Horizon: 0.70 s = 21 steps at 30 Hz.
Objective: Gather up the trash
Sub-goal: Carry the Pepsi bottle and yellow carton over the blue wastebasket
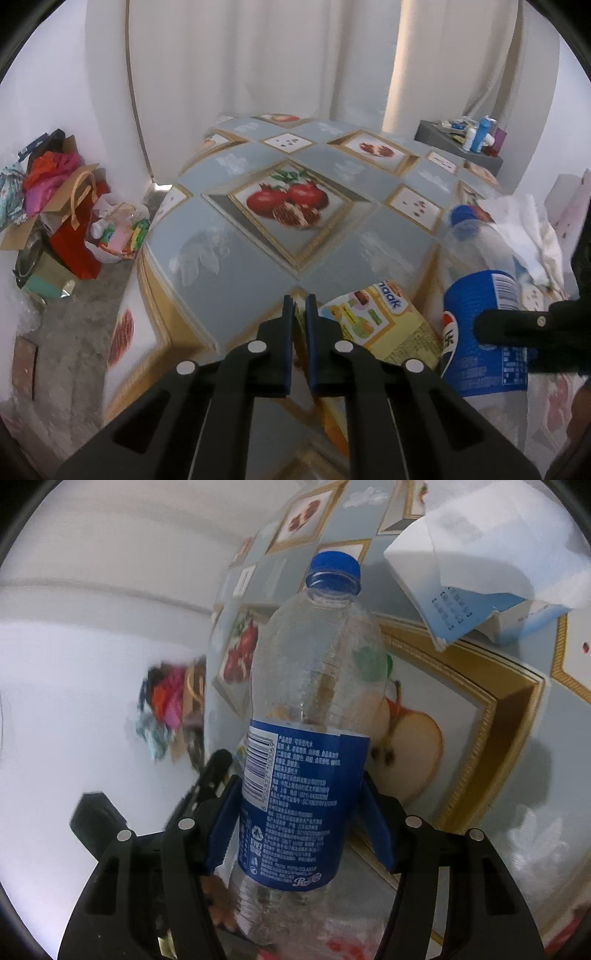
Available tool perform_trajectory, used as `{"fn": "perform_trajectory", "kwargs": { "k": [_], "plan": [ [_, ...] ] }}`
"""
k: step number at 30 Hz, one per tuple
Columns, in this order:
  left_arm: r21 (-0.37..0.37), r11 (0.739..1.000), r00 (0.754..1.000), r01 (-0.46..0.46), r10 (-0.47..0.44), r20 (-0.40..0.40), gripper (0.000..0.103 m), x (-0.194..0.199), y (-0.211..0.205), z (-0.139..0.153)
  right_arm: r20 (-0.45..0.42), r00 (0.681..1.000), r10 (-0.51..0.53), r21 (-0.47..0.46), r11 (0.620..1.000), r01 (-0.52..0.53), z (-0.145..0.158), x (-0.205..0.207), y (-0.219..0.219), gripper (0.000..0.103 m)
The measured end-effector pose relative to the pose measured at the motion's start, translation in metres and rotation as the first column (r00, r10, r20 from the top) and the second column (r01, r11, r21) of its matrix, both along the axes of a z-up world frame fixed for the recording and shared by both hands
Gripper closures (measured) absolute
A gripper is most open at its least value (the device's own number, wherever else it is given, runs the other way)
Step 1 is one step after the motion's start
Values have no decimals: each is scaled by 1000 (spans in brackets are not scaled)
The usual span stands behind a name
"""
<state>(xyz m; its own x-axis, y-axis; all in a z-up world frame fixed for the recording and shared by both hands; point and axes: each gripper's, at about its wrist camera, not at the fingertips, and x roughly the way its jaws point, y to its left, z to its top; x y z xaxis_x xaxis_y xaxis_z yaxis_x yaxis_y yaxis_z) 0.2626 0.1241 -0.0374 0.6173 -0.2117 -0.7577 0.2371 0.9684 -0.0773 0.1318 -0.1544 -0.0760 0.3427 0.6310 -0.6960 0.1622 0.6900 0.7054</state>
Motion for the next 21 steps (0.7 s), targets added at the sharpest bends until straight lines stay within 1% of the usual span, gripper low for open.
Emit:
{"fn": "perform_trajectory", "kwargs": {
  "k": [4, 6, 9, 10, 12, 14, 16, 21],
  "plan": [
    [-8, 1000, 1000, 26, -27, -16, 98, -30, -5, 0, 21, 995, 100, -80, 992, -98, 7, -19, -6, 45],
    [-24, 999, 999, 48, -48, -15, 98, -45, -8, 1, 31, 991, 131, -120, 985, -126, 11, -28, -14, 46],
    [-15, 998, 998, 69, -69, 3, 98, -57, -17, 5, 52, 982, 182, -177, 969, -170, 18, -38, -28, 46],
    [-21, 997, 997, 72, -72, 1, 98, -58, -20, 6, 59, 973, 222, -214, 955, -205, 21, -44, -32, 46],
    [-44, 996, 997, 80, -80, -4, 98, -62, -26, 11, 63, 968, 242, -256, 942, -219, 22, -52, -38, 46],
    [-52, 994, 995, 97, -98, -2, 98, -68, -35, 16, 60, 964, 258, -271, 934, -233, 22, -61, -44, 46],
    [-49, 990, 992, 129, -129, 4, 98, -78, -51, 22, 63, 963, 264, -297, 926, -234, 25, -71, -50, 46],
    [-90, 976, 980, 196, -197, -9, 98, -103, -84, 29, 80, 961, 265, -360, 906, -220, 32, -107, -70, 46]
  ]
}}
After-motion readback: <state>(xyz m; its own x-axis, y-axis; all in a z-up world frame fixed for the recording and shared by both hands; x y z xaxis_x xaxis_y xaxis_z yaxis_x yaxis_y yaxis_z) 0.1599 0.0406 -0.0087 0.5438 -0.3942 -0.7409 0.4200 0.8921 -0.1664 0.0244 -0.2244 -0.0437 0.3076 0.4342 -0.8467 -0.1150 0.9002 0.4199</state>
